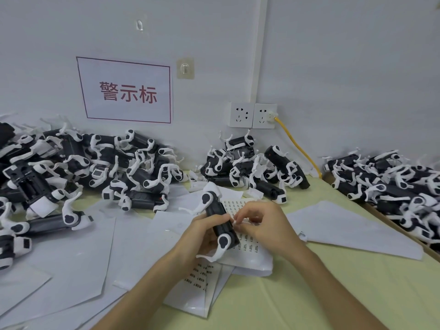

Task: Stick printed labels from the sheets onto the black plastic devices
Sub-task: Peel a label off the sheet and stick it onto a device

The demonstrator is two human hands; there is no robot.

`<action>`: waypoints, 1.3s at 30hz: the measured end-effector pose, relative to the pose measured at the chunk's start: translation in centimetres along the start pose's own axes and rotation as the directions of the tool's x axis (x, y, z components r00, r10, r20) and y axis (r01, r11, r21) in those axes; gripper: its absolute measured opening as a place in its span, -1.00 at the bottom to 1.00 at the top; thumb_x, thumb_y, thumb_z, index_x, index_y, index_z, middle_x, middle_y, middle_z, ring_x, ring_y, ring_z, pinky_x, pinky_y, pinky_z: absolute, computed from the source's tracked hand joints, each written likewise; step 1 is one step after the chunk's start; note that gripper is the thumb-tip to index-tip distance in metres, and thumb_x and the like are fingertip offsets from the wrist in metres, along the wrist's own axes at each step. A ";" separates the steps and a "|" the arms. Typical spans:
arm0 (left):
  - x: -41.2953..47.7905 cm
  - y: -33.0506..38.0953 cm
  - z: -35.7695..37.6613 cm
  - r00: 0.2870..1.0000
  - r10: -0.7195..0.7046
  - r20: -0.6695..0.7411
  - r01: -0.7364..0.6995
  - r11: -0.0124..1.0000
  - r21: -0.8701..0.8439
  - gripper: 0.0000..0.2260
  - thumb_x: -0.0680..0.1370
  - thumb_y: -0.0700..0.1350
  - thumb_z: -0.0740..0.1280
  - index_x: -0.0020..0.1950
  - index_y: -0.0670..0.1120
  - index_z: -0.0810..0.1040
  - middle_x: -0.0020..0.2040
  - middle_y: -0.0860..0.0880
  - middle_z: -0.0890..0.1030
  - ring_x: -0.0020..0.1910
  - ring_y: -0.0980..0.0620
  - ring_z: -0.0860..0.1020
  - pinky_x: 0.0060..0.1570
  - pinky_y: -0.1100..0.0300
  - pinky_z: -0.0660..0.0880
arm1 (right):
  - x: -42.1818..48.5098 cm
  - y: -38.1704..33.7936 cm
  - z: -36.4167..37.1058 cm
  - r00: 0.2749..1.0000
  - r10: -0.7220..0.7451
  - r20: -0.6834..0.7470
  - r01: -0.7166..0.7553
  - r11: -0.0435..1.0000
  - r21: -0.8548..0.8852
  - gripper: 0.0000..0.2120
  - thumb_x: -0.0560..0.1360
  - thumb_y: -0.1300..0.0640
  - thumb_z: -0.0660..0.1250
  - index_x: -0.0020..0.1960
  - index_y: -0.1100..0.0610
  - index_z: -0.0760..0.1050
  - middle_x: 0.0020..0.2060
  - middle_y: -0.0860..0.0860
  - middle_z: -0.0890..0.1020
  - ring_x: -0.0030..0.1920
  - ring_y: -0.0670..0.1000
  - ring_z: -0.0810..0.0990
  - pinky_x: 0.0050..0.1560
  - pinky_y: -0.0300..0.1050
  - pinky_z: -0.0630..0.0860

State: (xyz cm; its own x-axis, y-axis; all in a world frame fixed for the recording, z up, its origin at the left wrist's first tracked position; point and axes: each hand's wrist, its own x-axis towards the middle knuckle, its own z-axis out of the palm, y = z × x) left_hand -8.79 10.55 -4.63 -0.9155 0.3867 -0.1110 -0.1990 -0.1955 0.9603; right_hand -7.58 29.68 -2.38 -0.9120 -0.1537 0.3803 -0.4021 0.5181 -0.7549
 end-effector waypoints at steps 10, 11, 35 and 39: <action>0.8 -0.3 -0.7 0.999 -0.023 0.040 0.025 0.999 -0.047 -0.43 0.06 0.19 0.69 -0.05 -0.09 0.75 -0.10 -0.16 0.70 -0.10 -0.13 0.68 0.39 -0.25 0.41 | -0.1 -0.2 0.2 1.000 0.016 -0.027 -0.015 1.000 0.017 -0.84 0.38 0.22 0.61 -0.26 0.01 0.69 -0.19 -0.14 0.72 -0.10 -0.17 0.69 0.12 0.02 0.61; 0.9 -0.3 -0.7 0.999 -0.026 0.044 0.028 0.998 -0.047 -0.43 0.05 0.19 0.69 -0.06 -0.09 0.76 -0.10 -0.15 0.70 -0.11 -0.13 0.68 0.38 -0.24 0.41 | -0.2 -0.2 0.3 1.000 0.018 -0.025 -0.018 1.000 0.020 -0.84 0.39 0.22 0.61 -0.26 0.02 0.68 -0.19 -0.13 0.72 -0.10 -0.16 0.69 0.12 0.03 0.61; -2.1 1.6 0.4 1.000 0.004 -0.013 -0.005 0.991 -0.132 -0.67 0.32 -0.02 0.53 -0.02 -0.19 0.72 -0.12 -0.19 0.68 -0.25 -0.07 0.67 -0.31 0.18 0.61 | 0.1 -0.1 -0.3 0.996 0.083 0.016 -0.084 0.993 0.087 -0.78 0.38 0.25 0.61 -0.21 -0.05 0.66 -0.17 -0.07 0.75 -0.08 -0.09 0.73 0.15 0.06 0.64; -2.8 2.1 1.1 0.999 0.031 -0.022 -0.034 0.987 -0.156 -0.65 0.39 -0.02 0.41 0.04 -0.24 0.65 -0.17 -0.19 0.66 -0.29 -0.06 0.66 -0.38 0.23 0.56 | 0.2 0.0 -0.5 0.997 0.075 0.025 -0.075 0.996 0.039 -0.84 0.40 0.21 0.60 -0.13 -0.02 0.70 -0.16 -0.14 0.74 -0.05 -0.17 0.70 0.19 -0.04 0.61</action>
State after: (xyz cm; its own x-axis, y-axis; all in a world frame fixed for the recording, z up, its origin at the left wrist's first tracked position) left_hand -6.29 10.04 -2.03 -0.9287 0.3604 -0.0873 -0.2203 -0.3467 0.9118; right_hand -7.70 30.10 -2.07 -0.9412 -0.1355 0.3095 -0.3349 0.4952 -0.8016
